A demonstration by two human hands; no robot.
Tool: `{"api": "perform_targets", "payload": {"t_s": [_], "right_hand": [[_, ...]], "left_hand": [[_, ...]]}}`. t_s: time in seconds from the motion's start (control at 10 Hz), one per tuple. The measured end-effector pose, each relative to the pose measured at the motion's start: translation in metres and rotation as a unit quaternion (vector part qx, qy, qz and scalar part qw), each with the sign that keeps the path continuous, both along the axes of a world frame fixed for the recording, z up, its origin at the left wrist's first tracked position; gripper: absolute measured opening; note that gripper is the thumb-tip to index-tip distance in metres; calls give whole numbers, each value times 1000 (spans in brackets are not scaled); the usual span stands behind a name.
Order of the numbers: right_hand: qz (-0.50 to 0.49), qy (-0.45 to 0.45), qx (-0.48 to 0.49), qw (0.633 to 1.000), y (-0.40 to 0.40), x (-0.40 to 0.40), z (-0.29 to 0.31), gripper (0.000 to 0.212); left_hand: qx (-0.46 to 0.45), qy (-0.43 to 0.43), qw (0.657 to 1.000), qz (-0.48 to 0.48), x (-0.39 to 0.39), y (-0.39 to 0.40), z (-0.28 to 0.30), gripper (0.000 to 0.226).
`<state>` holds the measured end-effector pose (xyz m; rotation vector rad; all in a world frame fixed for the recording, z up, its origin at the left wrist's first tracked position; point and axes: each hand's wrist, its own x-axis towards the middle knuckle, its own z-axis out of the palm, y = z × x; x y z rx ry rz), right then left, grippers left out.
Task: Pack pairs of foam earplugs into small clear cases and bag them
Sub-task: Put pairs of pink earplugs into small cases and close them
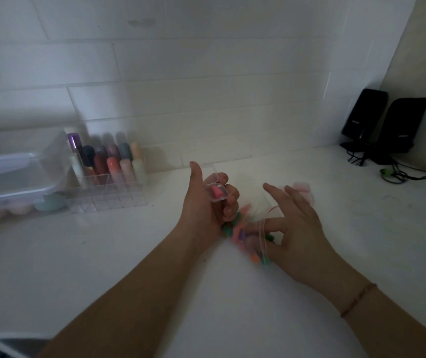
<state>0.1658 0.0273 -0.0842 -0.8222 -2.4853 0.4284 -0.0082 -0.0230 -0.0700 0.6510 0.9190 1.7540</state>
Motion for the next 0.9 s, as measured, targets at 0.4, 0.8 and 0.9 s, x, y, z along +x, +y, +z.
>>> {"api": "perform_targets", "payload": {"t_s": [0.4, 0.8, 0.9], "right_hand": [[-5, 28, 23, 999, 0, -6, -6, 30], [30, 32, -34, 998, -5, -15, -6, 44], [11, 25, 20, 999, -6, -14, -7, 19]], "left_hand": [[-1, -10, 1000, 3, 1, 0, -1, 70], [-29, -58, 995, 71, 3, 1, 0, 71], [-28, -62, 995, 73, 4, 0, 1, 71]]}}
